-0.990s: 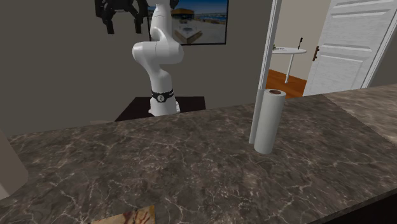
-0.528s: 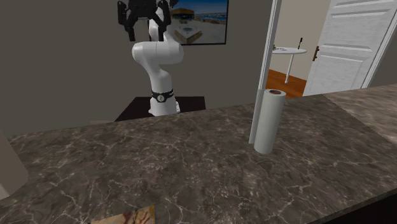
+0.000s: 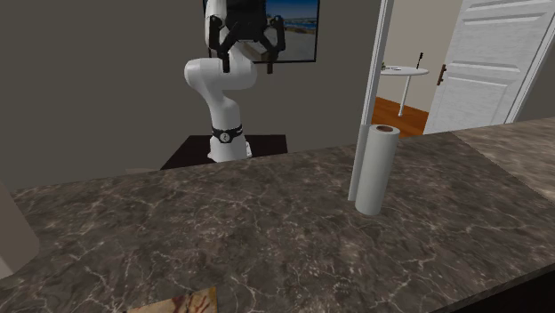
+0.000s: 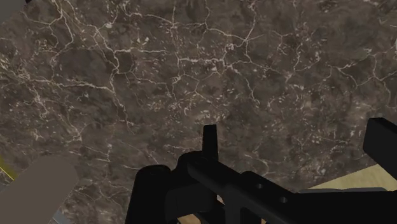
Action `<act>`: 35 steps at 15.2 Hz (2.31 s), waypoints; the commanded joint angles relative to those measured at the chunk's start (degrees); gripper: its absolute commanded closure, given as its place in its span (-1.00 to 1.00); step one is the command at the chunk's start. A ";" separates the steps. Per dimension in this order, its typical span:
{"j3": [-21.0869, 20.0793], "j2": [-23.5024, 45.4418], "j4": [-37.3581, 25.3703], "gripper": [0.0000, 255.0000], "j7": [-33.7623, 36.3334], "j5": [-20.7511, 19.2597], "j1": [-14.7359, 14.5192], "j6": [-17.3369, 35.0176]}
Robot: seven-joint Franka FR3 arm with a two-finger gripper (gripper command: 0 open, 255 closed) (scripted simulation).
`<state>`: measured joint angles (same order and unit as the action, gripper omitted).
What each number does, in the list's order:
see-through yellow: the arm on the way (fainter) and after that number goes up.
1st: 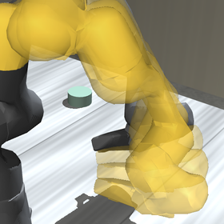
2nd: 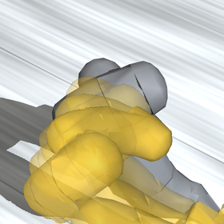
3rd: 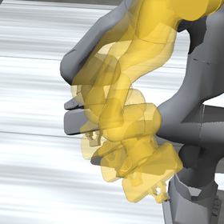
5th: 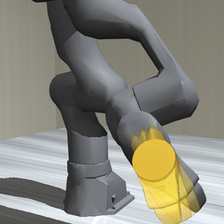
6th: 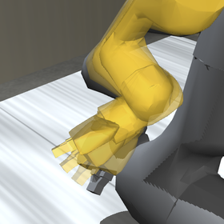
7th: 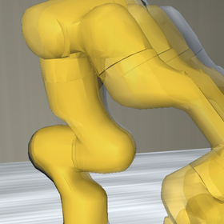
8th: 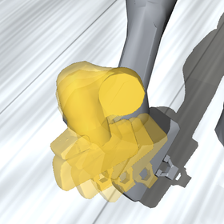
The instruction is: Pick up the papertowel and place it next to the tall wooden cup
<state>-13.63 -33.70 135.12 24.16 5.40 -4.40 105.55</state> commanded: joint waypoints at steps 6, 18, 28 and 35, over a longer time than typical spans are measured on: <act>-8.74 11.01 -6.00 -1.00 9.47 0.05 -1.40 4.71; -20.64 36.38 -24.04 -1.00 28.46 -11.77 -4.17 7.70; -21.28 48.12 -30.66 -1.00 35.72 -19.42 -8.45 9.46; -21.04 48.84 -29.51 -1.00 36.11 -20.02 -8.50 11.17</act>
<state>-34.67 15.12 105.62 60.27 -14.60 -12.90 116.71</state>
